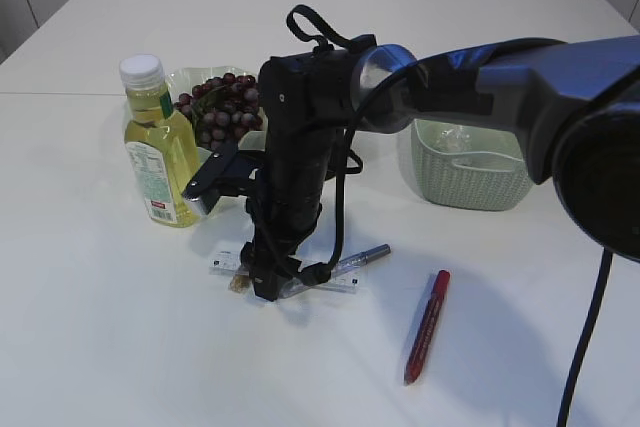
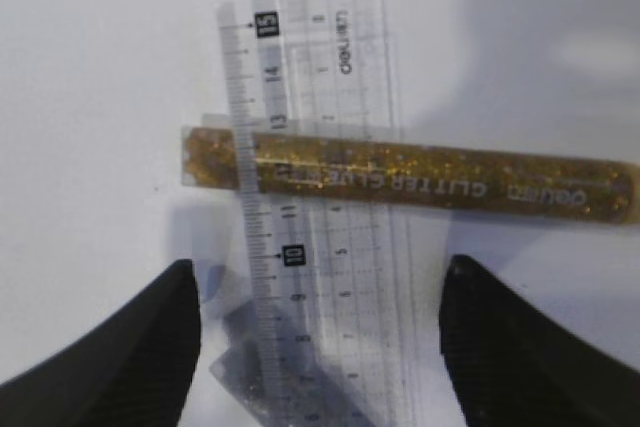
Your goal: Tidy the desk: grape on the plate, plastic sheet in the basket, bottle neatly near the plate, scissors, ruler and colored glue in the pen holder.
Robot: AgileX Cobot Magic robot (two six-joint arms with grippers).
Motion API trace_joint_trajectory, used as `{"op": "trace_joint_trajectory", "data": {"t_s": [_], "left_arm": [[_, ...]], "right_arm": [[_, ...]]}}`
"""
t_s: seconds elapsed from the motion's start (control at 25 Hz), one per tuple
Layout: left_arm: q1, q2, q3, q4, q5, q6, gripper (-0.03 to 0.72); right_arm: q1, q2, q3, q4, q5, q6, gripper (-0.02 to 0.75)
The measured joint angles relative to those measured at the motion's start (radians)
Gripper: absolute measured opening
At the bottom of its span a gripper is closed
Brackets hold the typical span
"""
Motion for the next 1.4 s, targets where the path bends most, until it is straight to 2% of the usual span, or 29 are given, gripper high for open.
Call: {"op": "trace_joint_trajectory", "data": {"t_s": [0.28,0.6,0.68,1.12,1.4], "left_arm": [[0.000,0.000,0.000,0.000,0.000,0.000,0.308],[0.000,0.000,0.000,0.000,0.000,0.000,0.308],[0.000,0.000,0.000,0.000,0.000,0.000,0.308],[0.000,0.000,0.000,0.000,0.000,0.000,0.308],[0.000,0.000,0.000,0.000,0.000,0.000,0.308]], "right_arm": [[0.000,0.002,0.000,0.000,-0.002,0.000,0.565],[0.000,0.002,0.000,0.000,-0.003,0.007,0.349],[0.000,0.002,0.000,0.000,-0.003,0.018,0.315],[0.000,0.002,-0.007,0.000,-0.002,0.098,0.300],[0.000,0.004,-0.066,0.000,0.065,0.149,0.300]]}}
